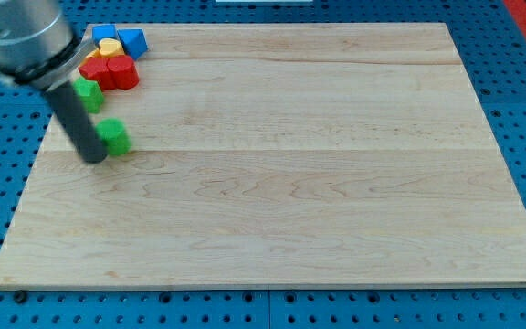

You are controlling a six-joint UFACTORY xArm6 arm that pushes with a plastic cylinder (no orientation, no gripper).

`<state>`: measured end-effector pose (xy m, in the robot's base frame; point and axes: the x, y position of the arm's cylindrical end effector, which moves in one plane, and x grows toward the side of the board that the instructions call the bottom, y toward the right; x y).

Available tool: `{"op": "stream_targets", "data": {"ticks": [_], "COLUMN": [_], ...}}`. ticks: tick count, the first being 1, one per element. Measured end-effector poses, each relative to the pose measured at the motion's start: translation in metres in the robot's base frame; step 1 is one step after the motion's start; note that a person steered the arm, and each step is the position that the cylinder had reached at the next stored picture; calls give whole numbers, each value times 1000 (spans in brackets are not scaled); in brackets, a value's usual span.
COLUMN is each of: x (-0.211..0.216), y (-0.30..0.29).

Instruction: Slide the green circle into a group of blocks

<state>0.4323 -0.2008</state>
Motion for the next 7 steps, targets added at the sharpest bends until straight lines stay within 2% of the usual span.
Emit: {"op": "stream_targets", "data": {"ticks": [1, 2, 3, 5, 6, 7], "x": [-45, -36, -37, -64, -25, 20], "y": [14, 30, 69, -5, 32, 112]}}
